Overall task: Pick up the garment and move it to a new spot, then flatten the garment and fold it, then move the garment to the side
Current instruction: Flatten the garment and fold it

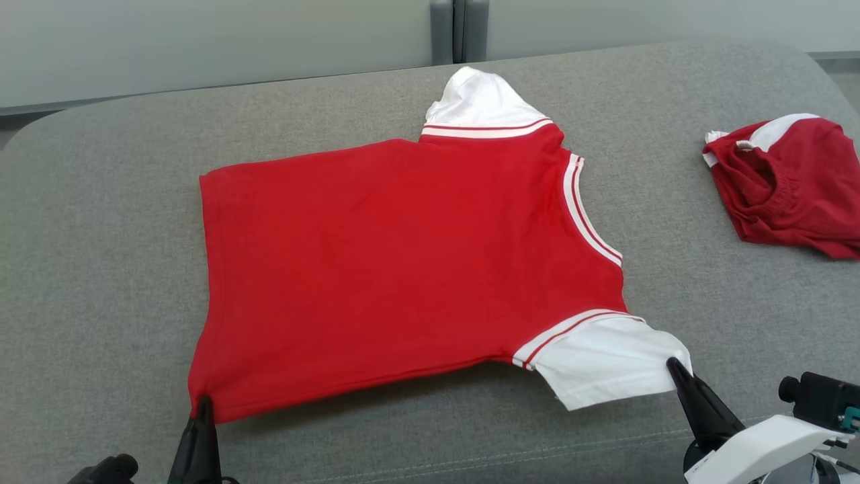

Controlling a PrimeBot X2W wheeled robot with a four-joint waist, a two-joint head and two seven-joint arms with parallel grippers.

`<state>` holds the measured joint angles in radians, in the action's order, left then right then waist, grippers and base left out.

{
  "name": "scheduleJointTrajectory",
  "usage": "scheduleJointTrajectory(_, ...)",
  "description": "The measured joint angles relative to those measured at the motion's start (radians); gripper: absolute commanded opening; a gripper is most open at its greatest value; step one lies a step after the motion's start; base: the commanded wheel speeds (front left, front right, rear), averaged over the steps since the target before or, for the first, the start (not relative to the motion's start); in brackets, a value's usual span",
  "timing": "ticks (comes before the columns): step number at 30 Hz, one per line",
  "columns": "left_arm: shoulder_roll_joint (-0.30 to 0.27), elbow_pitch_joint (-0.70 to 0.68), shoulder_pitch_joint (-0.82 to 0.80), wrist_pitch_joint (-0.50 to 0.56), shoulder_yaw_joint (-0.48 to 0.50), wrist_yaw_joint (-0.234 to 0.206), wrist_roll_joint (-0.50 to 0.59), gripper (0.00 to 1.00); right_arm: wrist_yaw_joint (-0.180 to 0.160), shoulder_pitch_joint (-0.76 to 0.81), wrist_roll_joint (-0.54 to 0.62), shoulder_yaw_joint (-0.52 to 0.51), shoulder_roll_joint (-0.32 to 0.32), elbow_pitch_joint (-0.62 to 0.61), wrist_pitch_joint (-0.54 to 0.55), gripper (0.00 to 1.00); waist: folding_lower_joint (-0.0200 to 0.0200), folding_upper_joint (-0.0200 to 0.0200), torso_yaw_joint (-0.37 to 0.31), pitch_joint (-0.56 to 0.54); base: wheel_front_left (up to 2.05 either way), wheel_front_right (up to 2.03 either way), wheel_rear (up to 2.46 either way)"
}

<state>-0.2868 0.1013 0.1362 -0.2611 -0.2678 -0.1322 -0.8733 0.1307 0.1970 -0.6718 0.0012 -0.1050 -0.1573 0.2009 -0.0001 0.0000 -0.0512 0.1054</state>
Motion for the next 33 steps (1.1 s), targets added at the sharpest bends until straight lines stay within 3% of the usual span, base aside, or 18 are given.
scheduleJointTrajectory(23,0.009,0.006,0.049,0.035,-0.026,-0.015,-0.003,0.00,0.000,0.056,0.044,-0.027,0.032,-0.010,0.114,0.00,0.0000,0.0000,0.019,-0.039,0.00,0.00,0.00)
scheduleJointTrajectory(33,0.021,0.008,0.022,0.078,-0.038,-0.038,-0.017,0.00,0.000,-0.016,0.060,-0.019,0.032,0.020,0.116,0.00,0.0000,0.0000,0.023,-0.028,0.00,0.00,0.00)
